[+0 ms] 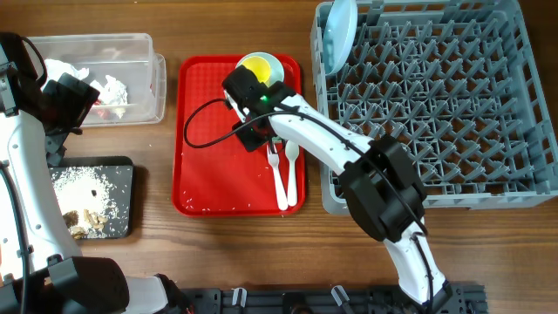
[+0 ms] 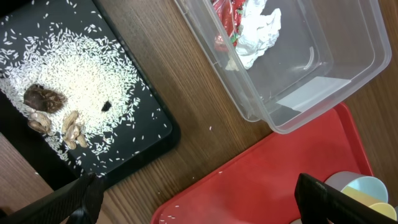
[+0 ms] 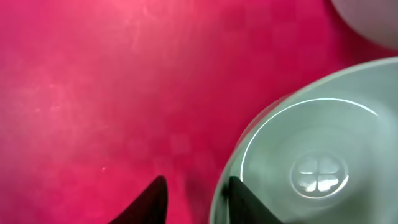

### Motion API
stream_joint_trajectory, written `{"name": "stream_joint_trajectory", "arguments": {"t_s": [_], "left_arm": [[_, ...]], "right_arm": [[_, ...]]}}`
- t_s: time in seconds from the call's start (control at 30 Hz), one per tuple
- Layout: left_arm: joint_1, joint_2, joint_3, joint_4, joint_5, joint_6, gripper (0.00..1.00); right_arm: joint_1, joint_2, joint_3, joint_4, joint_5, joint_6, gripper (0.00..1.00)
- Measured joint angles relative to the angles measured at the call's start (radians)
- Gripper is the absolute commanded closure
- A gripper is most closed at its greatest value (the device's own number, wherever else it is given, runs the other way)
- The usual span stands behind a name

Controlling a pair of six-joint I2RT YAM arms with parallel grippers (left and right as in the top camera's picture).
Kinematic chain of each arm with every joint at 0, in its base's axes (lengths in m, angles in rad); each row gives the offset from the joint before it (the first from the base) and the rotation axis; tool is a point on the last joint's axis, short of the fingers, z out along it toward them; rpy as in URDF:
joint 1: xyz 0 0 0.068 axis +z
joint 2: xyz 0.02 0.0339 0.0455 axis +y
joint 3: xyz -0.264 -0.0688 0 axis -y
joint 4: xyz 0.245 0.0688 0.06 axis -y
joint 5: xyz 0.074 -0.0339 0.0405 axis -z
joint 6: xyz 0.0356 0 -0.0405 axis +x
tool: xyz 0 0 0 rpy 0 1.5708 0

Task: Sort waste into correct bins and load items into the dishwasher rack
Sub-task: 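Carry the green bowl with the right gripper over the rack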

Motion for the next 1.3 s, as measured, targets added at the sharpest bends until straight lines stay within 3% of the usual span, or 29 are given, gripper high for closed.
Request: {"name": "stream_joint_trajectory", "arguments": {"t_s": [0.13, 0.23, 0.6, 0.8, 0.93, 1.07, 1.1, 1.13, 1.3], "left_arm": [[0.0, 0.0, 0.0, 0.0, 0.0, 0.0, 0.0], [0.0, 0.0, 0.0, 0.0, 0.0, 0.0, 0.0], [0.0, 0.0, 0.0, 0.0, 0.0, 0.0, 0.0], [0.0, 0.0, 0.0, 0.0, 0.0, 0.0, 0.0], [0.0, 0.0, 0.0, 0.0, 0.0, 0.0, 0.0], [0.0, 0.0, 0.0, 0.0, 0.0, 0.0, 0.0], [0.0, 0.0, 0.0, 0.0, 0.0, 0.0, 0.0], [0.0, 0.0, 0.0, 0.0, 0.0, 0.0, 0.0], [0.0, 0.0, 0.0, 0.0, 0.0, 0.0, 0.0]], "right_arm": [[0.0, 0.002, 0.0, 0.0, 0.011, 0.01, 0.78], [0.0, 0.002, 0.0, -0.015, 0.015, 0.023, 0.96], [-0.002, -0.111, 0.019, -0.08, 0.032, 0.081, 0.96], [-0.056, -0.373, 0.019, -0.076, 0.028, 0.088, 0.96], [-0.215, -0.542, 0.027, -0.088, 0.033, 0.088, 0.96], [-0.466, -0.609, 0.031, -0.132, -0.042, 0.084, 0.96], [-0.655, -0.609, 0.03, -0.151, -0.176, 0.06, 0.96], [-0.744, -0.605, 0.022, -0.15, -0.285, 0.029, 0.96], [-1.003, -0.556, -0.079, -0.119, -0.764, -0.103, 0.96]]}}
